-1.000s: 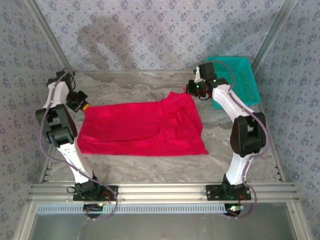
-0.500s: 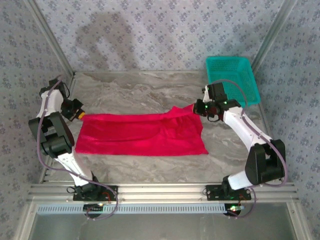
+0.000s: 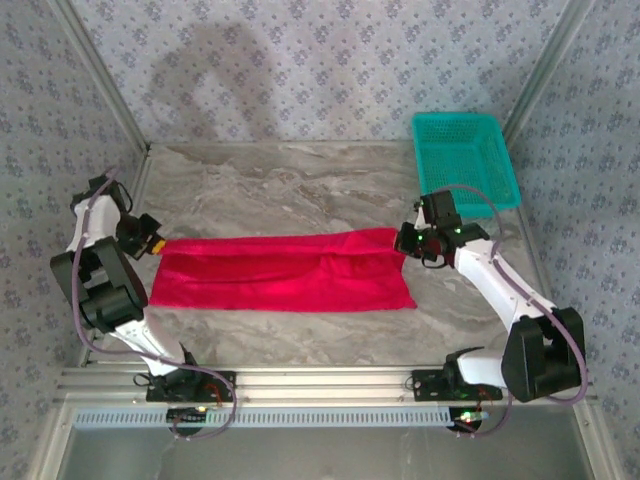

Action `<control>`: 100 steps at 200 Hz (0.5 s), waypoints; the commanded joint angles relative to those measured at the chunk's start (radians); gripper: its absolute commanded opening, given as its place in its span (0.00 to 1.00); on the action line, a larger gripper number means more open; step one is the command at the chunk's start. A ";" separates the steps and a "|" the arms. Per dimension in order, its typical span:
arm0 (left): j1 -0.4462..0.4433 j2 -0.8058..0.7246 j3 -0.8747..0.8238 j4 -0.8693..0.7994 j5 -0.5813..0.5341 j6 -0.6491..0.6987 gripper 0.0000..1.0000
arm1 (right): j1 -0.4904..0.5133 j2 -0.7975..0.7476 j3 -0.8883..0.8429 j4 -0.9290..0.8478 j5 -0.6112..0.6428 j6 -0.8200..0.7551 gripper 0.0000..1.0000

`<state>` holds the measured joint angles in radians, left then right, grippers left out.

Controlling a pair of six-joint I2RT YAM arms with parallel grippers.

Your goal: Fold the inside-out t-shirt

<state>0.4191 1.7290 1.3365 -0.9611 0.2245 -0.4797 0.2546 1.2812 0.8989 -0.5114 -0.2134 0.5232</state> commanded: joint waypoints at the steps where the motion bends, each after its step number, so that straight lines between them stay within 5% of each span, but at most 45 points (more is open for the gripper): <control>1: 0.005 -0.038 -0.084 0.035 0.006 -0.020 0.00 | 0.004 -0.032 -0.070 -0.006 0.013 0.061 0.00; 31: 0.027 -0.058 -0.229 0.115 0.046 -0.111 0.05 | 0.033 -0.040 -0.192 0.057 0.014 0.163 0.04; 43: 0.048 -0.084 -0.309 0.196 0.097 -0.164 0.21 | 0.044 -0.040 -0.218 0.056 0.029 0.186 0.18; 61: 0.061 -0.124 -0.343 0.248 0.088 -0.211 0.25 | 0.059 -0.059 -0.217 0.019 0.072 0.190 0.37; 100: 0.049 -0.185 -0.227 0.238 0.031 -0.227 0.34 | 0.134 -0.104 -0.140 0.013 0.170 0.146 0.51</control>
<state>0.4782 1.6096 1.0157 -0.7712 0.2729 -0.6678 0.3397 1.1980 0.6861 -0.4973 -0.1249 0.6907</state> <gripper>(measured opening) 0.330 0.486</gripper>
